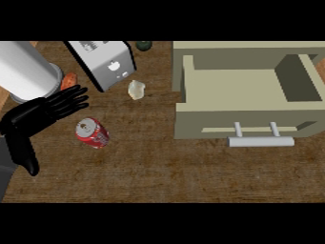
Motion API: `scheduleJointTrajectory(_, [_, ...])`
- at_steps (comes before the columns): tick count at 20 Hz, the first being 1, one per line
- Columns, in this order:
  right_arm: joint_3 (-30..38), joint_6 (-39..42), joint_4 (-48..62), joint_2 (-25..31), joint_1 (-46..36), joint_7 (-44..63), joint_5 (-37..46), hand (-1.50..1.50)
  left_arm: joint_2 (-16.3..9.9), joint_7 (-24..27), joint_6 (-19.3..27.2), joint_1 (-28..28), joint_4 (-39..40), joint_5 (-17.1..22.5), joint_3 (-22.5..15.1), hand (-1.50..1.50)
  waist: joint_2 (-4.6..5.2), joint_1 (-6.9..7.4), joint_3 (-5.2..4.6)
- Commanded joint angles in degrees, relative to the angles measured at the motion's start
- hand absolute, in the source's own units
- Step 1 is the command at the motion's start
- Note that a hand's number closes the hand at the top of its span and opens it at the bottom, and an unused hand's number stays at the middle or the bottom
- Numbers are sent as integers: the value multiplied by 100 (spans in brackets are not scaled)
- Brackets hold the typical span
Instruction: Pick up the can, place it into the drawer and close the drawer
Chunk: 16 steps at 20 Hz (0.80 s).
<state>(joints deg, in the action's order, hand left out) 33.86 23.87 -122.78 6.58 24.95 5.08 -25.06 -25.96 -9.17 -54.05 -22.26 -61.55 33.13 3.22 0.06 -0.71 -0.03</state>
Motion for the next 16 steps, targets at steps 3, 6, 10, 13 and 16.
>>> scheduleJointTrajectory(3, [22,-17,56,-163,-218,116,78,-150,278,1156,-162,28,733,-1366,235,-150,9,7,-3])
scheduleJointTrajectory(6, [401,437,373,4,-55,-108,-168,-150,143,1365,-139,-341,1164,-1516,369,-150,3,-4,0])
scheduleJointTrajectory(10, [277,176,-648,-220,222,525,-398,-150,379,2078,281,-721,1824,-2382,218,-150,11,-57,-6])
scheduleJointTrajectory(13, [416,245,-1,92,-256,242,-290,-150,247,3226,169,-510,2462,-3057,118,-150,40,-74,-11])
scheduleJointTrajectory(16, [354,389,36,-109,-128,160,-83,-150,41,3538,84,-916,3071,-3240,131,-150,38,-84,-9])
